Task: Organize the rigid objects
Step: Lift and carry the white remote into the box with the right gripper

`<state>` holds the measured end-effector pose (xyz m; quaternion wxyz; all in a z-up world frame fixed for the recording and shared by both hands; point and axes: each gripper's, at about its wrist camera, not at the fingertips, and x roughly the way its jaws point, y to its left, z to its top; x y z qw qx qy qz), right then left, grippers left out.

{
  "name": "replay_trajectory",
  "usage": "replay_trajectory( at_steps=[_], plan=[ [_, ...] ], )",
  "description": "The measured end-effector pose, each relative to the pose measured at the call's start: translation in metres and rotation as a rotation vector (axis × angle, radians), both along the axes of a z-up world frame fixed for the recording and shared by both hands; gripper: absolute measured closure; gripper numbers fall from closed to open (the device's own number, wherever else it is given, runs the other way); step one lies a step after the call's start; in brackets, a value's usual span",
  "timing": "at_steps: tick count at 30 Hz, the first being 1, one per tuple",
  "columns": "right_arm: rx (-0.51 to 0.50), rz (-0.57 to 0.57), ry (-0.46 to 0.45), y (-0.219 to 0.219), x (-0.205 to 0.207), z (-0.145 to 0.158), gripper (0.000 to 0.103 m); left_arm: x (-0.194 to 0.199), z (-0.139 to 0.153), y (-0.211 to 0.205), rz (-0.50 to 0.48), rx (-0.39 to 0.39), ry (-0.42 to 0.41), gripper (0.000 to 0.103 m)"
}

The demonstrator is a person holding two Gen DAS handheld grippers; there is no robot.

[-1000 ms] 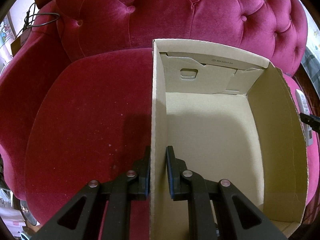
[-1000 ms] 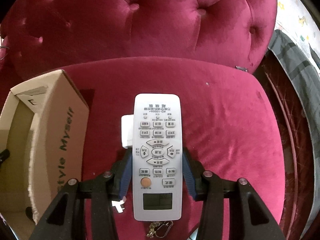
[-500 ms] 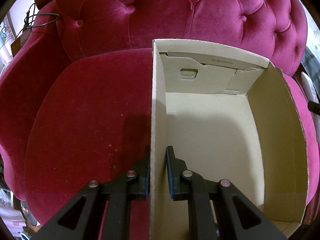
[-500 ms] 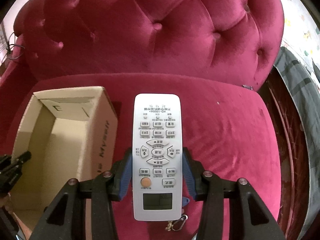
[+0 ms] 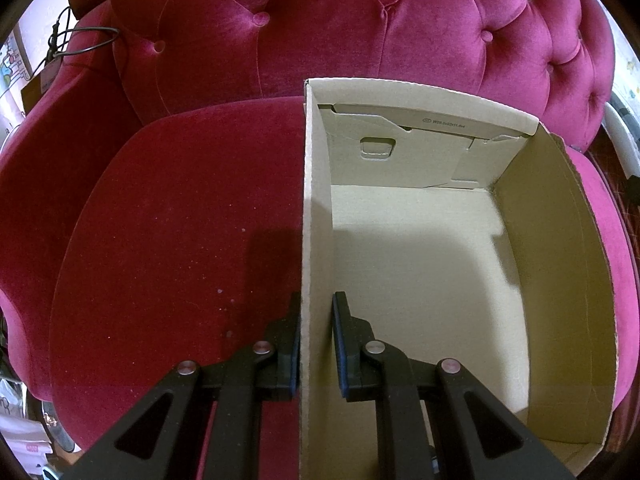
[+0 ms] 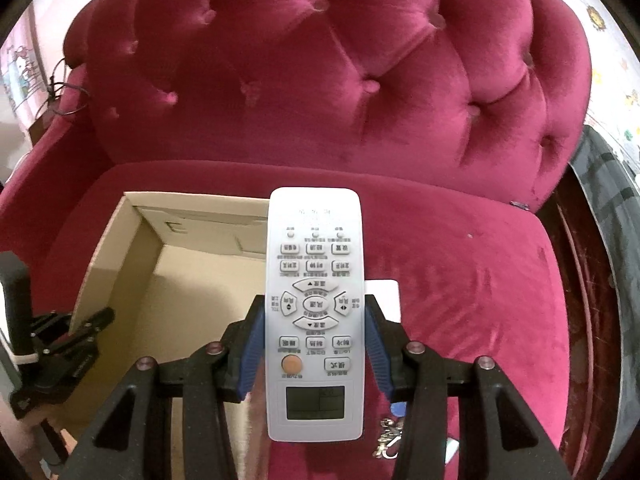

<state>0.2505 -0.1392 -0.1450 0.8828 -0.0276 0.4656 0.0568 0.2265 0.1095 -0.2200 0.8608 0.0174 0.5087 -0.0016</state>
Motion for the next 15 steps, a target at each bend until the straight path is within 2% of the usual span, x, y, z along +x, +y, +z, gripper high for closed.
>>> replay_trajectory(
  at_steps=[15],
  plan=[
    [0.032, 0.112, 0.030, 0.057, -0.005, -0.009, 0.054, 0.000, 0.000, -0.001, 0.002, -0.001, -0.001, 0.088]
  ],
)
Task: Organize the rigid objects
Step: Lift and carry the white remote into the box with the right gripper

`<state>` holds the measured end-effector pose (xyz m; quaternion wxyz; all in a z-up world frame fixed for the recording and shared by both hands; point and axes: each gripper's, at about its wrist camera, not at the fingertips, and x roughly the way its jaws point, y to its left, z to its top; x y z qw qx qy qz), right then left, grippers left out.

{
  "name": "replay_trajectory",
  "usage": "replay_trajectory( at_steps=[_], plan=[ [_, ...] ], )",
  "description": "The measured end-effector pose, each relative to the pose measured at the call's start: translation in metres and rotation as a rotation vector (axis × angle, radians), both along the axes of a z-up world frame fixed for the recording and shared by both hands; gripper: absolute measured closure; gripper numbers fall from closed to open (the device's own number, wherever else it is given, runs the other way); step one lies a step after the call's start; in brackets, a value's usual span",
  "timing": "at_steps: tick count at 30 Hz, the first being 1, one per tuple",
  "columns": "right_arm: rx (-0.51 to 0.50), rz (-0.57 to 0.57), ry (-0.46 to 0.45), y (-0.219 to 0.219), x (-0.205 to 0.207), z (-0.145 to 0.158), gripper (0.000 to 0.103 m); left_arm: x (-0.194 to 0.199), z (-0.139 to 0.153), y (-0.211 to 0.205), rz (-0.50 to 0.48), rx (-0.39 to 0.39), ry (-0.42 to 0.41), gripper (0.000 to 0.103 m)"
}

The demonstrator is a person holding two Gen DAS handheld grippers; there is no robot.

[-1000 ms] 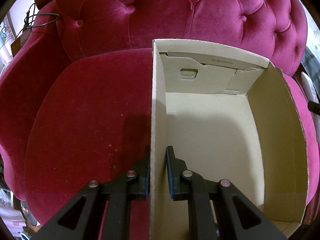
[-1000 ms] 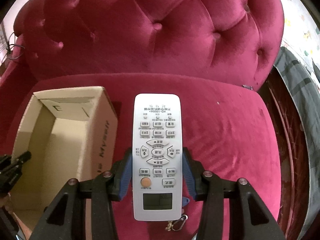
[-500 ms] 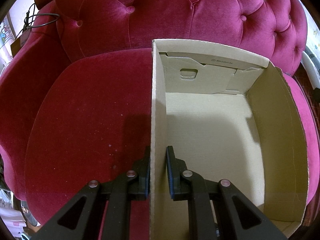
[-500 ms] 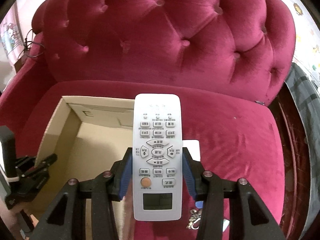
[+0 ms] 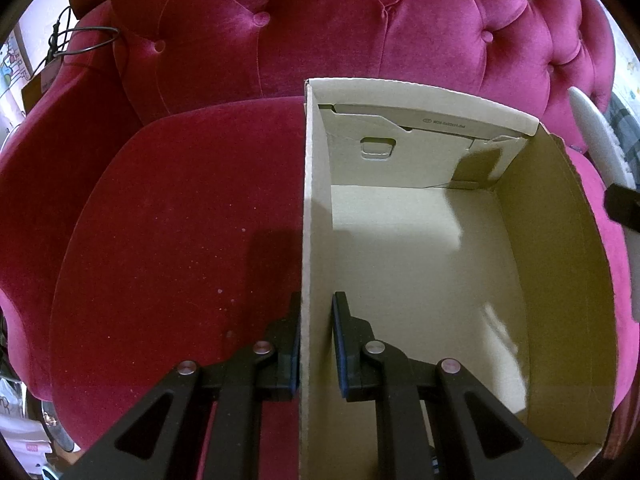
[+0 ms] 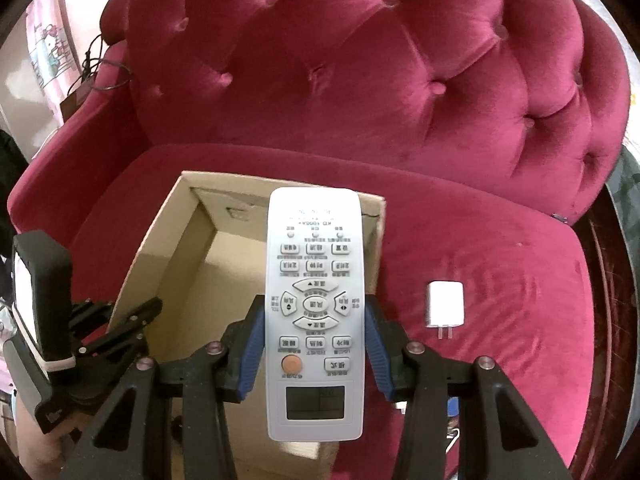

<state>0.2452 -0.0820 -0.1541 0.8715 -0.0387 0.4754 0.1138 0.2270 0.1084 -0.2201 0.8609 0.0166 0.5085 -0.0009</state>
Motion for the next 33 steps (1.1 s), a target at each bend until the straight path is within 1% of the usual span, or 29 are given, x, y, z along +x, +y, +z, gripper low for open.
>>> replay_trajectory(
  at_steps=[6, 15, 23, 30, 33],
  plan=[
    [-0.006, 0.043, 0.027, 0.022, -0.001, -0.013, 0.054, 0.000, 0.000, 0.000, 0.000, -0.002, -0.001, 0.088],
    [-0.016, 0.064, 0.072, 0.041, 0.004, -0.036, 0.054, 0.000, 0.000, 0.001, -0.002, -0.003, -0.001, 0.088],
    [-0.031, 0.067, 0.139, 0.054, 0.011, -0.068, 0.054, 0.002, -0.001, 0.003, -0.003, -0.009, -0.001, 0.088],
    [-0.002, 0.066, 0.227, 0.059, 0.019, -0.097, 0.053, 0.000, -0.001, 0.004, -0.007, -0.010, -0.003, 0.088],
    [-0.006, 0.067, 0.258, 0.062, 0.021, -0.107, 0.053, -0.001, -0.001, 0.005, -0.005, -0.015, -0.002, 0.088]
  ],
)
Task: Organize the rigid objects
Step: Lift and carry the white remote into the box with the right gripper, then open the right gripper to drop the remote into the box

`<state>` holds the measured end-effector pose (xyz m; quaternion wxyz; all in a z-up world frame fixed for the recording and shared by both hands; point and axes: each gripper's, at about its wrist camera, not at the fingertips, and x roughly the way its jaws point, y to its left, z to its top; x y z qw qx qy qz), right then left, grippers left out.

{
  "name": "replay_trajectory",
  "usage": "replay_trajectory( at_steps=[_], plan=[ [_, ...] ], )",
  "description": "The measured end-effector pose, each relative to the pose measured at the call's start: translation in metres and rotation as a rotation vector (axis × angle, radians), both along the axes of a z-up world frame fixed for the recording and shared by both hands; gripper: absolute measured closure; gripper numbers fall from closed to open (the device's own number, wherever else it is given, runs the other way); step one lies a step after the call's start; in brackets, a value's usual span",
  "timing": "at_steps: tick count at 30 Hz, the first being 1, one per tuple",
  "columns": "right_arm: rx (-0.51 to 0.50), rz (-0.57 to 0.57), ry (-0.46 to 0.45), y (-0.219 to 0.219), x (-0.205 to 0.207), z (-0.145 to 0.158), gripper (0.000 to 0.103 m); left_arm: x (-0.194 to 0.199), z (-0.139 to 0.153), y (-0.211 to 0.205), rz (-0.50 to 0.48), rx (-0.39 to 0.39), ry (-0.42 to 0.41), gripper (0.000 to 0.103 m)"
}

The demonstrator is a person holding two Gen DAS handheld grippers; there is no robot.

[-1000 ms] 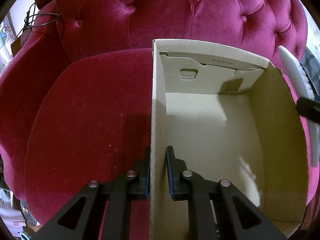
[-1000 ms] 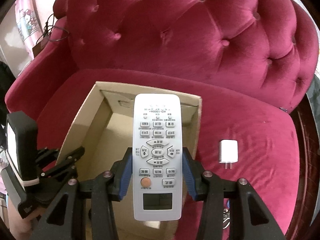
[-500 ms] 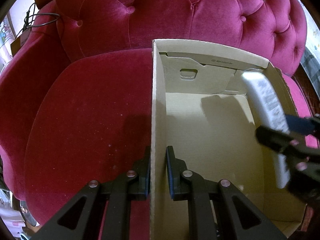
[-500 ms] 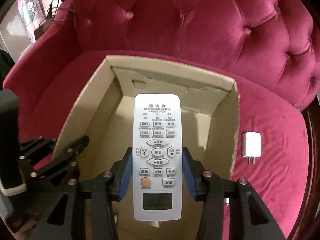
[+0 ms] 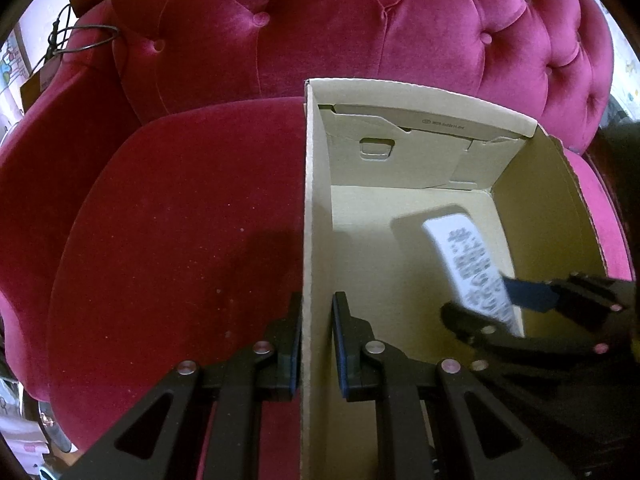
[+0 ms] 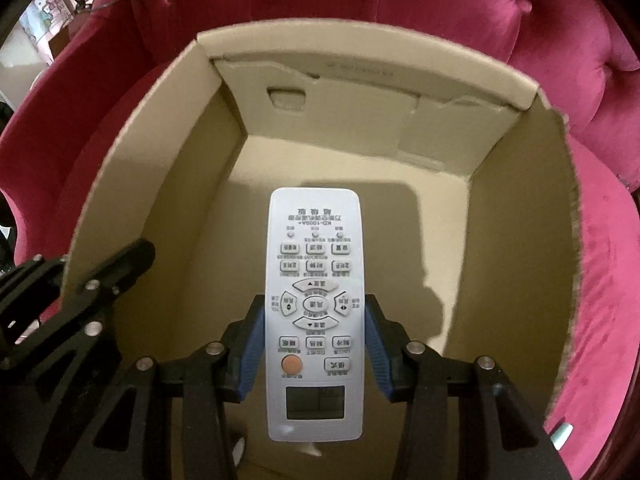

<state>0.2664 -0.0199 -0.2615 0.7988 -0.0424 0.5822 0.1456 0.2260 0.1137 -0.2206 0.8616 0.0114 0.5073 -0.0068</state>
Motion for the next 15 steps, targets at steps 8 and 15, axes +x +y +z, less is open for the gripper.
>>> replay_trajectory(
  at_steps=[8, 15],
  plan=[
    [0.026, 0.003, 0.093, 0.003, 0.002, -0.018, 0.053, -0.001, 0.001, 0.000, -0.003, -0.002, -0.001, 0.088],
    [0.031, 0.003, 0.101, 0.004, 0.007, -0.020, 0.053, -0.001, 0.001, -0.002, -0.005, 0.002, -0.001, 0.088]
  ],
)
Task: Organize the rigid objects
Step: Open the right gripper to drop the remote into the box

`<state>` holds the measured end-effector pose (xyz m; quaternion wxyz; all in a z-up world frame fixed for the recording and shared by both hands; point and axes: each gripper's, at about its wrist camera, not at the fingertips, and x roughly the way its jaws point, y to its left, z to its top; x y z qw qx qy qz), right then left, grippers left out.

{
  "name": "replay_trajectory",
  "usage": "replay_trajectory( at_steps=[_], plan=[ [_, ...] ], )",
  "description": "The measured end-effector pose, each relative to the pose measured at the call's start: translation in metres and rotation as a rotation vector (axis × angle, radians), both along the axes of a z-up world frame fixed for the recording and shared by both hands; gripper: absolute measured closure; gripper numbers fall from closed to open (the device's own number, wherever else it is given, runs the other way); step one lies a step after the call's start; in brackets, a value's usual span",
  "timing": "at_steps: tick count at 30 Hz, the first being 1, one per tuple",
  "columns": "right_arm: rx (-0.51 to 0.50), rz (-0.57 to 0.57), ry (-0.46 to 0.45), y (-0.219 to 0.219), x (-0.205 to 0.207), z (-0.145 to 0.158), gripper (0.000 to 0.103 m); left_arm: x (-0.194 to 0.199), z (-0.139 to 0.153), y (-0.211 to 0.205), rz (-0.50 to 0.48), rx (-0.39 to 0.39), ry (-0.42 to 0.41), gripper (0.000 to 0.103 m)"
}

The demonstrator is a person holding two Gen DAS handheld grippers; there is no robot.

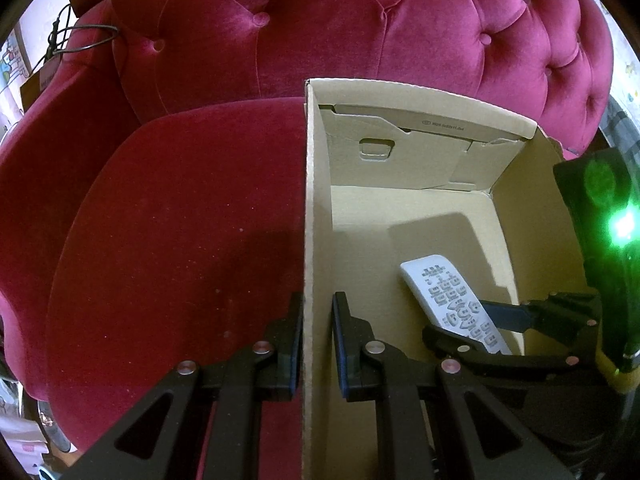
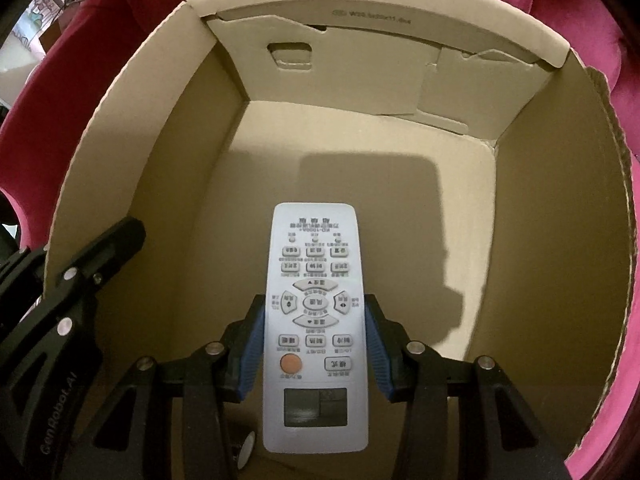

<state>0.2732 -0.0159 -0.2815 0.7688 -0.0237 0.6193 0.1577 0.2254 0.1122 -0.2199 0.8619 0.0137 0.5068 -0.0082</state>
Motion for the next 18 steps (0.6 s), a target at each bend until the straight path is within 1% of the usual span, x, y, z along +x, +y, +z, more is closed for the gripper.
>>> replay_trajectory(
  at_steps=[2, 3, 4, 7, 12, 18],
  plan=[
    [0.005, -0.003, -0.006, -0.001, 0.001, 0.001, 0.053, 0.000, 0.000, 0.000, 0.000, -0.002, 0.000, 0.088],
    [0.008, -0.003, -0.010, -0.001, 0.002, 0.002, 0.050, 0.000, 0.000, 0.000, 0.000, -0.002, 0.000, 0.088],
    [0.011, -0.006, -0.013, -0.003, 0.002, 0.008, 0.050, 0.000, 0.000, 0.000, 0.000, -0.002, 0.000, 0.088],
    [-0.014, -0.003, -0.036, -0.006, 0.002, 0.011, 0.050, 0.000, 0.000, -0.001, 0.001, 0.001, 0.001, 0.088],
    [-0.010, -0.006, -0.057, -0.009, -0.001, 0.019, 0.050, 0.000, 0.000, -0.001, 0.001, 0.000, 0.002, 0.088],
    [-0.013, 0.003, -0.093, -0.011, -0.005, 0.035, 0.049, 0.000, -0.001, -0.001, 0.001, 0.005, 0.002, 0.088]
  ],
)
